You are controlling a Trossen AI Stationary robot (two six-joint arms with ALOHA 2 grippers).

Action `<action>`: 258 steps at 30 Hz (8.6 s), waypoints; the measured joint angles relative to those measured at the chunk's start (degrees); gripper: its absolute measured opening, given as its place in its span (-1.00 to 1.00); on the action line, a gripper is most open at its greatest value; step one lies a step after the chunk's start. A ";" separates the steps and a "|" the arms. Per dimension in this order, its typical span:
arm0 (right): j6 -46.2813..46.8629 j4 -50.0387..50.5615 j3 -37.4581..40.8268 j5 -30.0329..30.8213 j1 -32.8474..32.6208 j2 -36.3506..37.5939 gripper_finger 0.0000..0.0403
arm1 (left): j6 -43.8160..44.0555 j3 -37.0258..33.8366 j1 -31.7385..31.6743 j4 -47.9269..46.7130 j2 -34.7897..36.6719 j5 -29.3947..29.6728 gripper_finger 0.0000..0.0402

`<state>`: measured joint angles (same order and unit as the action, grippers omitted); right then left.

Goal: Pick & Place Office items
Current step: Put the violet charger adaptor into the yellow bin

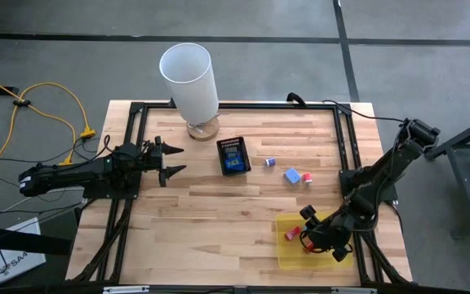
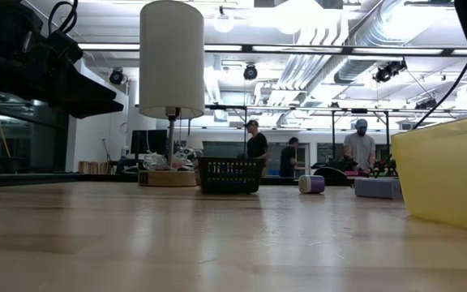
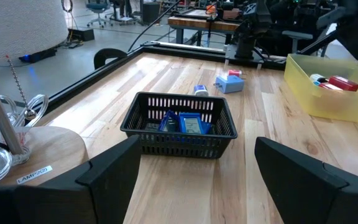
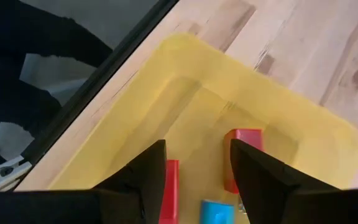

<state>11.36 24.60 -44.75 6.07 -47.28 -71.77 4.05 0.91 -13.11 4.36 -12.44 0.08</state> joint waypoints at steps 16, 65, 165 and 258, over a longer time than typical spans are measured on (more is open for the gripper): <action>2.38 0.00 0.00 2.19 0.21 2.74 -0.18 | 0.00 0.00 0.01 -0.01 -0.01 -0.02 0.53; -16.16 0.46 0.00 -4.92 52.28 2.74 -0.18 | 0.00 0.00 0.01 0.00 0.01 0.00 0.53; -48.92 15.06 -18.99 -17.16 66.39 -18.70 -0.18 | 0.01 0.00 -0.01 -0.02 0.00 -0.01 0.53; -44.41 13.09 -19.04 -16.08 68.77 -28.61 -0.43 | 0.00 0.00 -0.01 -0.01 -0.05 -0.02 0.53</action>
<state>-33.05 37.69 -63.79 -10.02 21.50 -100.38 4.05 0.91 -13.12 4.35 -12.49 0.05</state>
